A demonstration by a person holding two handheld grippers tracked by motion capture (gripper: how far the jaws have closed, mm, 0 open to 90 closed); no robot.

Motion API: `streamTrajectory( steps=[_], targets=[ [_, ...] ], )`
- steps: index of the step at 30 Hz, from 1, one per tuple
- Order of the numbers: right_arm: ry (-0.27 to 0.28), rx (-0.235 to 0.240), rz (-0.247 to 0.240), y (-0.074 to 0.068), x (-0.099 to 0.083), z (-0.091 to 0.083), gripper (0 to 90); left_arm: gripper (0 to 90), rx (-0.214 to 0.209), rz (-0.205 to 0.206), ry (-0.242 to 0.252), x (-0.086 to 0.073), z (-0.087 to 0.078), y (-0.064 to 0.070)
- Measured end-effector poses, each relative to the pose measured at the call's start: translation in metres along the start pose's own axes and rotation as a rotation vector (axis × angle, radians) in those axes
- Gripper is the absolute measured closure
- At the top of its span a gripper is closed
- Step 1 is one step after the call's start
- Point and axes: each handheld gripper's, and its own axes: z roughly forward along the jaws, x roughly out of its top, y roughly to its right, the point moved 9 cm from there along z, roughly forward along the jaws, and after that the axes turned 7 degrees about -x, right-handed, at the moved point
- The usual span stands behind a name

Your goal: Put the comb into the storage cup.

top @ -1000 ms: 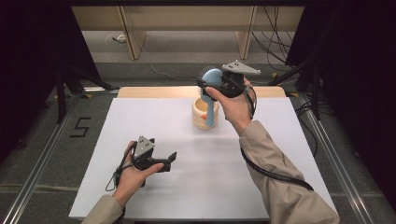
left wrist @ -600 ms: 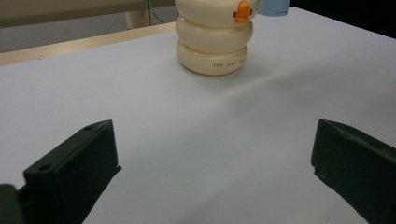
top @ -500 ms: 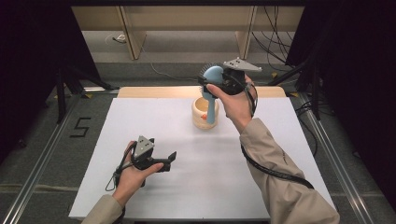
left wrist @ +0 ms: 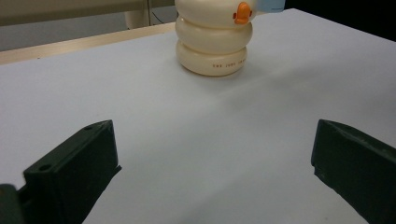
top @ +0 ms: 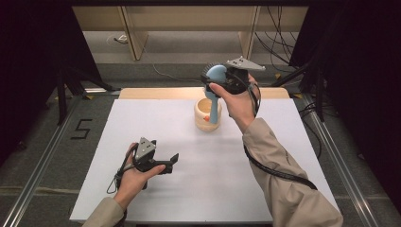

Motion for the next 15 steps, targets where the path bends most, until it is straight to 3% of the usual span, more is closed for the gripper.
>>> streamTrajectory(
  steps=[15],
  targets=[
    [-0.001, -0.014, 0.001, 0.0052, 0.0024, 0.0026, 21.1, 0.1, 0.003, -0.001, -0.001, -0.0004, 0.0002, -0.0008]
  ],
)
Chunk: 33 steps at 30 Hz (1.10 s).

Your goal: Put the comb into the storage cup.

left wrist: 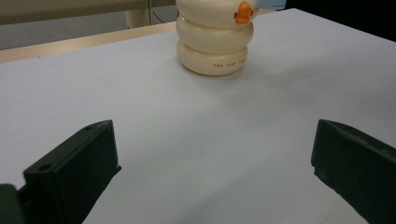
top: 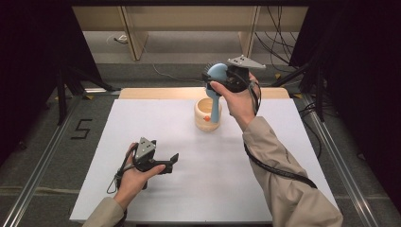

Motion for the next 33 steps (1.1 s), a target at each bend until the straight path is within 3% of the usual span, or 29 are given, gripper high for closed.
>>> streamTrajectory(
  steps=[33],
  targets=[
    [0.033, -0.008, 0.002, 0.004, 0.017, -0.001, 21.1, 0.2, 0.000, -0.002, 0.001, 0.000, 0.000, 0.000]
  ],
)
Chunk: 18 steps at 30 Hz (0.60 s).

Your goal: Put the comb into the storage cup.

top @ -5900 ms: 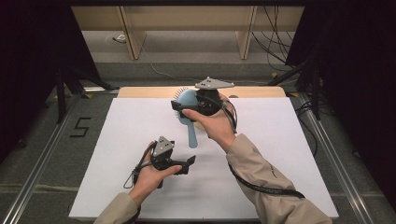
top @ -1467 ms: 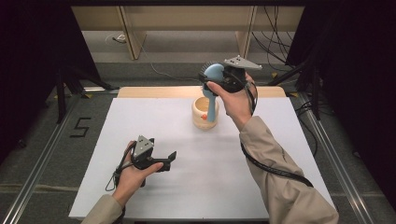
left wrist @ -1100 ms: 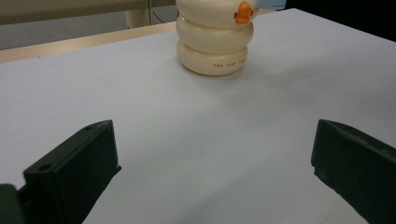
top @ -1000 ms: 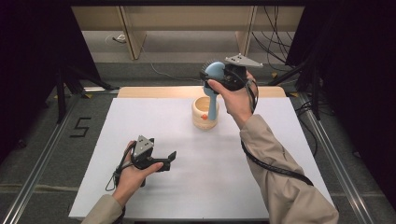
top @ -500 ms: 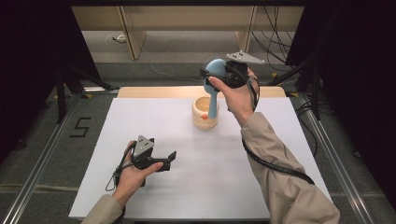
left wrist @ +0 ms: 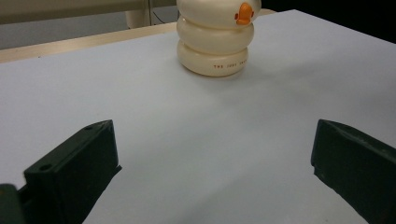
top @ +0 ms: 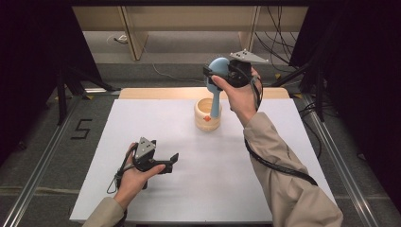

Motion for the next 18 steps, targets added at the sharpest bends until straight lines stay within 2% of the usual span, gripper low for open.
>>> streamTrajectory(
  steps=[18],
  targets=[
    [0.015, -0.014, 0.003, 0.0032, 0.0038, 0.0074, 21.1, 0.2, 0.000, -0.002, 0.002, 0.0008, -0.0004, -0.0004]
  ],
)
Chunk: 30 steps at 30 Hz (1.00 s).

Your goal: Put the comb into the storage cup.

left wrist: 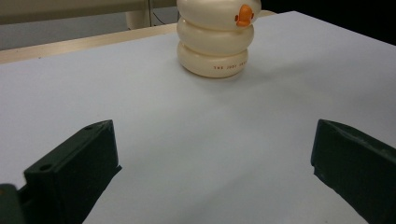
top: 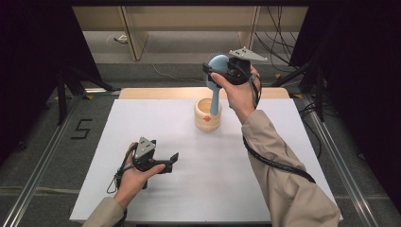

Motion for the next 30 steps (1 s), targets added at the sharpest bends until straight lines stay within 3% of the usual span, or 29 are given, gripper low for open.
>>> streamTrajectory(
  steps=[30],
  targets=[
    [0.019, -0.025, -0.011, 0.001, 0.004, 0.013, 21.1, 0.3, -0.002, -0.004, 0.003, 0.000, 0.001, 0.000]
  ],
)
